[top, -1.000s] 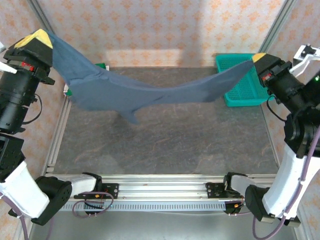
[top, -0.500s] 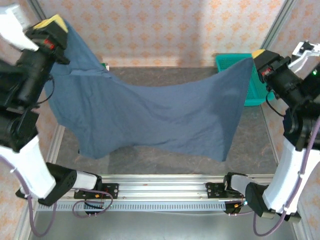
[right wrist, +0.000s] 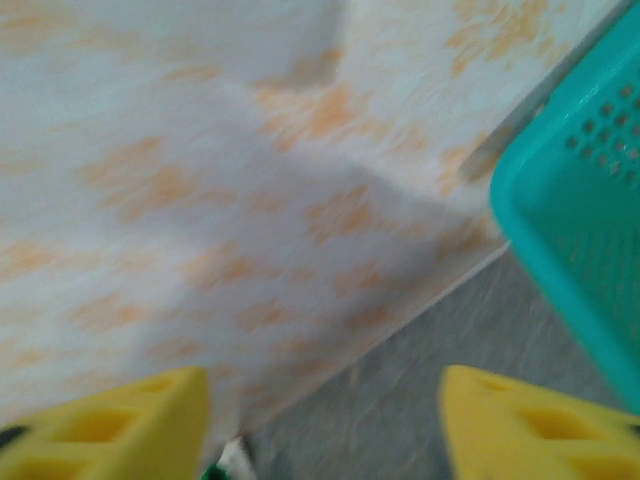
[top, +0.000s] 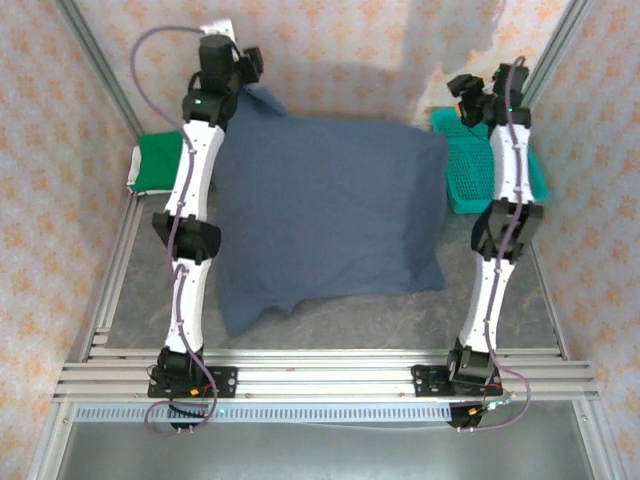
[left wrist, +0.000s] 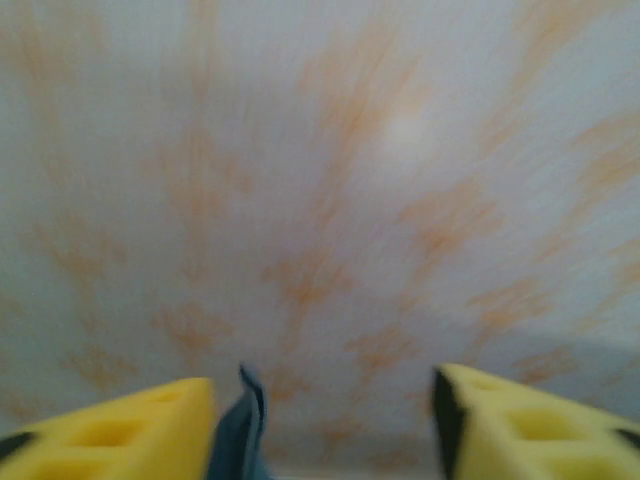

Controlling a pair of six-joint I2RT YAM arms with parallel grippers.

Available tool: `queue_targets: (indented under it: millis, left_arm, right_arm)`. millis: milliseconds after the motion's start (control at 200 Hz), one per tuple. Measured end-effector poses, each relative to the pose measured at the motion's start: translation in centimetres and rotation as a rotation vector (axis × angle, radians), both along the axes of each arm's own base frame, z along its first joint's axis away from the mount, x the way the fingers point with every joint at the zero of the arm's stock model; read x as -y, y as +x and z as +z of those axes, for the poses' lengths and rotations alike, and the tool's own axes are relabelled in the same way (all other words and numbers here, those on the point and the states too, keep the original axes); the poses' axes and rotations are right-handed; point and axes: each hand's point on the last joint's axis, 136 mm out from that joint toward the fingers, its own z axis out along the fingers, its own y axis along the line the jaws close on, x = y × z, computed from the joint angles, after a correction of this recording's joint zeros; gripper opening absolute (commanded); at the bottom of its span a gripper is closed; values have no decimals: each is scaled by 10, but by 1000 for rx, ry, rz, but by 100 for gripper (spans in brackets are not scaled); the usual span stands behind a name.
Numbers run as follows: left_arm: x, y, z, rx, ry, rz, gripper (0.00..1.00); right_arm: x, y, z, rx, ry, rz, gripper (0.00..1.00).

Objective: Fold and stack the t-shirts

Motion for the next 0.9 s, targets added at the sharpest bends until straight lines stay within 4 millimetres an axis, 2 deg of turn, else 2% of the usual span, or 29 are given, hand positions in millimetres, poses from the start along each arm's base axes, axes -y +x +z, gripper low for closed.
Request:
queue_targets:
  millis: [50, 115, 150, 220, 290, 350, 435, 500, 560, 590, 656, 696, 736, 811, 861, 901]
  left_arm:
    - [-8, 13, -41, -74, -39, 24, 100]
    - [-20, 13, -77, -172, -64, 54, 100]
    - [-26, 10, -86, -209, -69, 70, 100]
    - [-35, -7, -85, -270, -71, 96, 100]
    - [-38, -40, -69, -332, -74, 110, 100]
    - [-37, -74, -44, -347, -73, 113, 100]
    - [-32, -142, 3, -316, -66, 111, 100]
    - [-22, -197, 34, -254, -77, 86, 100]
    - [-13, -246, 50, -205, -100, 55, 100]
    - [-9, -263, 49, -194, -111, 39, 100]
    - [-6, -293, 40, -194, -136, 19, 97]
    - [-3, -300, 24, -222, -145, 14, 92]
    - [1, -300, 5, -266, -145, 10, 84]
    - [20, -291, -51, -407, -131, -22, 61]
    - [36, -282, -95, -517, -123, -38, 47]
    - [47, -278, -132, -607, -102, -54, 38]
  right_arm:
    - [0, 12, -26, -29, 4, -3, 75]
    - [-5, 6, -48, -104, 0, 5, 76]
    - [-11, 0, -48, -121, -17, 25, 76]
    - [-27, -20, -36, -144, -68, 70, 77]
    - [-51, -61, -12, -167, -121, 125, 82]
    - [-73, -109, 20, -152, -171, 170, 85]
    - [-98, -187, 76, -50, -232, 227, 86]
    - [-100, -243, 106, 28, -263, 227, 86]
    - [-92, -282, 112, 55, -288, 204, 86]
    - [-89, -299, 111, 60, -298, 192, 86]
    - [-85, -323, 90, 24, -308, 185, 84]
    - [-86, -329, 68, -21, -302, 193, 81]
    - [-87, -333, 38, -93, -289, 204, 77]
    - [-89, -337, -20, -238, -263, 225, 66]
    - [-90, -341, -63, -352, -254, 237, 52]
    - [-92, -346, -89, -424, -245, 241, 42]
